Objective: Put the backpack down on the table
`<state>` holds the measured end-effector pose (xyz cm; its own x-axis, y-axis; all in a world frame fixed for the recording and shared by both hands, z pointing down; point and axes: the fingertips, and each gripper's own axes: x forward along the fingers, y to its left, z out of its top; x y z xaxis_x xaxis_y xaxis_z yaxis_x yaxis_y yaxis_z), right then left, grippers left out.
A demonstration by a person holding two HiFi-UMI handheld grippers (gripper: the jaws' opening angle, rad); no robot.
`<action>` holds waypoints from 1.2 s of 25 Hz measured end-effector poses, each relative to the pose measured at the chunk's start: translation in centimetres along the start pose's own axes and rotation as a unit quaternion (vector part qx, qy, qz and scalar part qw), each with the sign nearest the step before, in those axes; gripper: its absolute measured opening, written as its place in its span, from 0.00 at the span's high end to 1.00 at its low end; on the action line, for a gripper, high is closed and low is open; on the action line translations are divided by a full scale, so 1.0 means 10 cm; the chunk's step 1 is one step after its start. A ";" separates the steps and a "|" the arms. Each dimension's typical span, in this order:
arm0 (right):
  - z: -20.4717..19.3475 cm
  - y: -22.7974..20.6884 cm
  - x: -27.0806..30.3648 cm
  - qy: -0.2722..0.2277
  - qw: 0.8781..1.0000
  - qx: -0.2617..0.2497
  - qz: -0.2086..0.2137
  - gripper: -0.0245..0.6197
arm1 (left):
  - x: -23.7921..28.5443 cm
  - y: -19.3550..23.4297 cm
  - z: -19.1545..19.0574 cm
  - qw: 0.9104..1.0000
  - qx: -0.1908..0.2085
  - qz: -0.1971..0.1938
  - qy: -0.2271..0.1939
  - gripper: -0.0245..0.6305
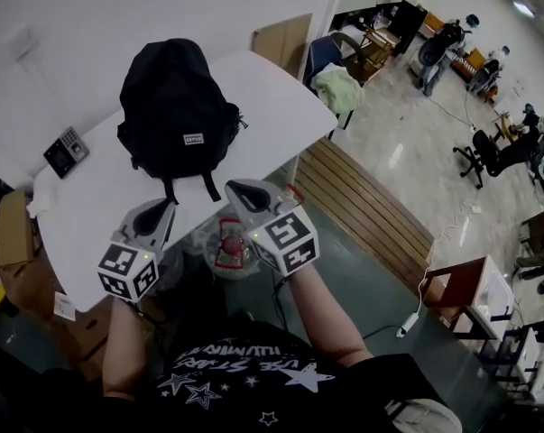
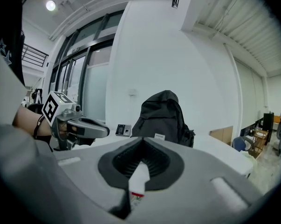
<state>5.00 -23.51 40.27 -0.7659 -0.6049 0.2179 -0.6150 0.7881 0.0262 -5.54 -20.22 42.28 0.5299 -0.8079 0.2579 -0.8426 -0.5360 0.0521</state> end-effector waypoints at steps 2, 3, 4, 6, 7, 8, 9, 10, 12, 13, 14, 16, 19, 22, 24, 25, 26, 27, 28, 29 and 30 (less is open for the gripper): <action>-0.12 0.05 -0.09 0.005 1.000 0.012 0.006 0.96 | -0.07 -0.14 -0.12 1.000 -0.005 0.002 0.006 0.95; -0.17 0.08 -0.13 0.006 1.000 0.024 0.008 0.96 | -0.11 -0.20 -0.18 1.000 -0.009 0.002 0.010 0.95; -0.19 0.10 -0.16 0.005 0.999 0.039 0.011 0.96 | -0.14 -0.26 -0.23 1.000 -0.014 0.001 0.013 0.95; -0.21 0.14 -0.20 -0.001 0.998 0.060 0.019 0.96 | -0.20 -0.35 -0.29 1.000 -0.021 0.001 0.017 0.95; -0.22 0.16 -0.20 -0.002 0.998 0.061 0.021 0.96 | -0.23 -0.39 -0.30 1.000 -0.022 0.004 0.018 0.95; -0.24 0.17 -0.20 0.002 0.998 0.057 0.020 0.96 | -0.25 -0.41 -0.30 1.000 -0.022 0.007 0.018 0.95; -0.27 0.19 -0.21 0.008 0.998 0.052 0.017 0.96 | -0.27 -0.43 -0.31 1.000 -0.022 0.011 0.019 0.95; -0.30 0.20 -0.21 0.014 0.999 0.048 0.014 0.96 | -0.28 -0.44 -0.31 0.999 -0.023 0.014 0.021 0.95; -0.35 0.21 -0.25 0.021 0.999 0.050 0.010 0.96 | -0.31 -0.46 -0.32 0.999 -0.026 0.016 0.023 0.95; -0.37 0.22 -0.28 0.023 0.998 0.052 0.008 0.96 | -0.32 -0.48 -0.33 0.999 -0.028 0.016 0.024 0.95; -0.39 0.21 -0.30 0.025 0.998 0.054 0.006 0.96 | -0.32 -0.50 -0.35 0.999 -0.028 0.014 0.026 0.95; -0.45 0.18 -0.34 0.031 0.998 0.058 -0.003 0.96 | -0.29 -0.54 -0.40 0.999 -0.026 0.008 0.030 0.95; -0.53 0.13 -0.40 0.035 0.997 0.071 -0.022 0.96 | -0.25 -0.62 -0.45 0.999 -0.023 -0.007 0.034 0.95; -0.53 0.13 -0.48 0.029 0.995 0.083 -0.048 0.96 | -0.30 -0.67 -0.47 0.999 -0.019 -0.019 0.030 0.95; -0.54 0.18 -0.53 0.030 0.994 0.085 -0.059 0.96 | -0.39 -0.67 -0.49 0.999 -0.016 -0.022 0.028 0.95; -0.53 0.22 -0.54 0.031 0.994 0.086 -0.062 0.96 | -0.46 -0.66 -0.50 0.999 -0.017 -0.023 0.027 0.95; -0.52 0.28 -0.55 0.031 0.994 0.085 -0.064 0.96 | -0.53 -0.65 -0.51 0.999 -0.020 -0.024 0.025 0.95; -0.51 0.35 -0.56 0.030 0.994 0.084 -0.064 0.96 | -0.61 -0.62 -0.53 0.999 -0.023 -0.023 0.023 0.95; -0.49 0.43 -0.57 0.029 0.994 0.083 -0.064 0.96 | -0.70 -0.60 -0.55 0.999 -0.026 -0.022 0.022 0.95; -0.48 0.51 -0.57 0.028 0.994 0.081 -0.063 0.96 | -0.78 -0.56 -0.56 0.999 -0.028 -0.019 0.020 0.95; -0.46 0.59 -0.56 0.027 0.995 0.079 -0.062 0.96 | -0.86 -0.53 -0.58 0.999 -0.030 -0.017 0.019 0.95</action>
<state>6.52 -14.88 43.69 -0.6732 -0.6868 0.2740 -0.7298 0.6767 -0.0970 -6.22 -8.99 45.38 0.5547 -0.7791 0.2920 -0.8293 -0.5461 0.1183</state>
